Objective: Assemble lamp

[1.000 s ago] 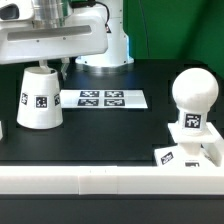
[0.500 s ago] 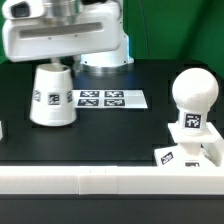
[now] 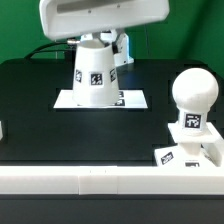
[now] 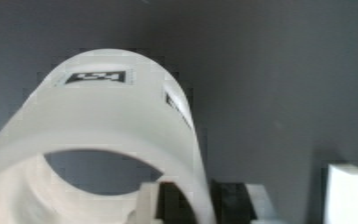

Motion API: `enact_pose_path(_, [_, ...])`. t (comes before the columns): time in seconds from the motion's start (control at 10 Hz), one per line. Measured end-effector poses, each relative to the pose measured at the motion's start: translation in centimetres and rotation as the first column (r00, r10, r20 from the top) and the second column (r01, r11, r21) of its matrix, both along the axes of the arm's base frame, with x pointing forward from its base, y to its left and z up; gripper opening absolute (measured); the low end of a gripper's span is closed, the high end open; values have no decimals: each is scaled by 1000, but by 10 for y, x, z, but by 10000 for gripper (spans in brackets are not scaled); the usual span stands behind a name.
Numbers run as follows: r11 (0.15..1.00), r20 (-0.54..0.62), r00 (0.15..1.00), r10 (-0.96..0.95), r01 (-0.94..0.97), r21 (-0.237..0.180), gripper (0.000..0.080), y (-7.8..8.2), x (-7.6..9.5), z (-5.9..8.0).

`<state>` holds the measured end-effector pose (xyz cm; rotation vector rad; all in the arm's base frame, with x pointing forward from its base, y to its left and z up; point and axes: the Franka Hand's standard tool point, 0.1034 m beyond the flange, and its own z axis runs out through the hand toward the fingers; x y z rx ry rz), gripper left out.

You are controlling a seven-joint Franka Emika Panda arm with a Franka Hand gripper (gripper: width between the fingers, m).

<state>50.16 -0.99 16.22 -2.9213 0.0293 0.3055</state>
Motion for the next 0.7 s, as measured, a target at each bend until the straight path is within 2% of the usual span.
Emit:
enact_pose_path(0.2, [999, -11, 999, -37, 38, 17, 46, 9, 30, 29])
enact_pose_path(0.4, [999, -10, 999, -32, 32, 13, 46, 7, 23, 19])
enact_pose_path(0.7, [999, -11, 999, -32, 32, 13, 46, 7, 23, 17])
